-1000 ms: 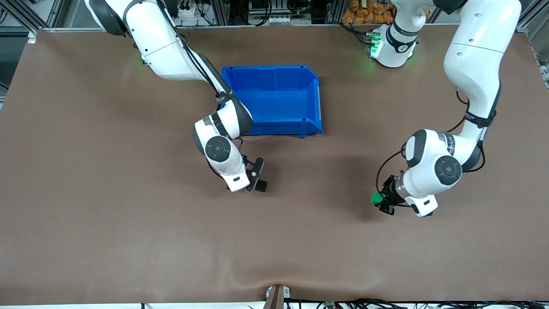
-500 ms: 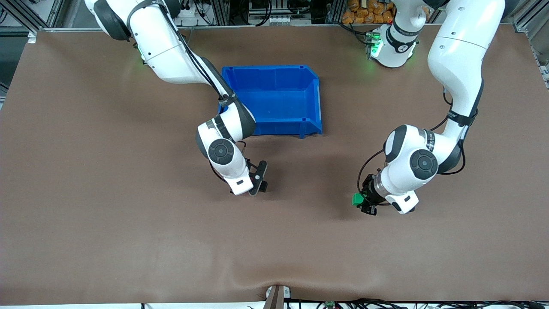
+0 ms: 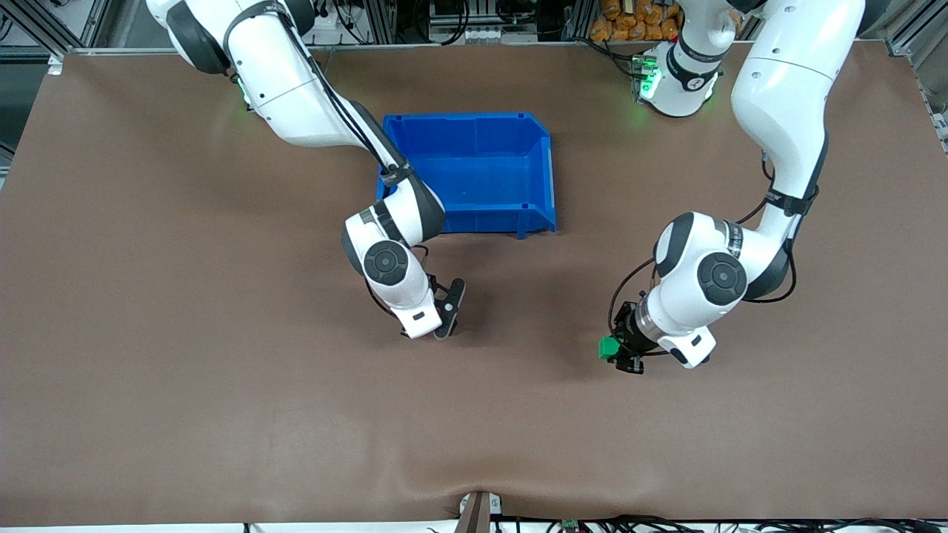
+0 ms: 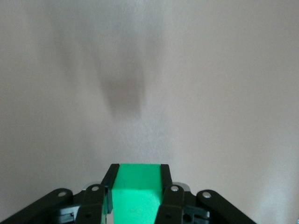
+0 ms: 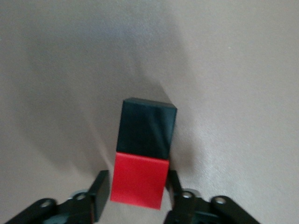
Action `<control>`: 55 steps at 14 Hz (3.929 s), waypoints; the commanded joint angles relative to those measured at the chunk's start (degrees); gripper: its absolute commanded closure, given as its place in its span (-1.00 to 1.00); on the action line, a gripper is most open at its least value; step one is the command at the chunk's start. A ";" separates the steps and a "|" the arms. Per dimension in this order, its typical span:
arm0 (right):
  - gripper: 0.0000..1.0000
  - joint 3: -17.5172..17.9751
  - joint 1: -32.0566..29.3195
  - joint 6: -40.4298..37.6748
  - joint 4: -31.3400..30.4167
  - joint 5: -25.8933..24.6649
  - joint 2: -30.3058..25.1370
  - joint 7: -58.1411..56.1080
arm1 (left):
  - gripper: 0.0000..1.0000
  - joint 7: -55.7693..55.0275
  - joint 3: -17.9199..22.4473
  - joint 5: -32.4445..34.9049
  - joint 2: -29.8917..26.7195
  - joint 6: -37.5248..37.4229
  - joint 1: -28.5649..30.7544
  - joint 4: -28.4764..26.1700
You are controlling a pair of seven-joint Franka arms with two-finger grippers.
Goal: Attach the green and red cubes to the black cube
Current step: 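Set the red cube against the black cube and open the right gripper, then carry the green cube to the black cube while the right gripper withdraws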
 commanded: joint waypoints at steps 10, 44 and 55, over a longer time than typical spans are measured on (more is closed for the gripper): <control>-1.00 -0.95 -7.40 -10.22 1.87 0.41 -6.33 0.31 | 1.00 -7.89 0.27 -3.07 1.49 -0.77 -4.70 3.55; -1.00 -7.80 -33.43 -37.48 -7.18 -0.20 -37.89 25.71 | 1.00 -19.49 3.79 -3.16 20.47 -0.16 -22.90 24.55; -1.00 -5.61 -36.94 -47.15 -9.29 -0.47 -47.83 32.99 | 1.00 -22.30 5.10 -3.07 23.46 5.11 -26.76 25.08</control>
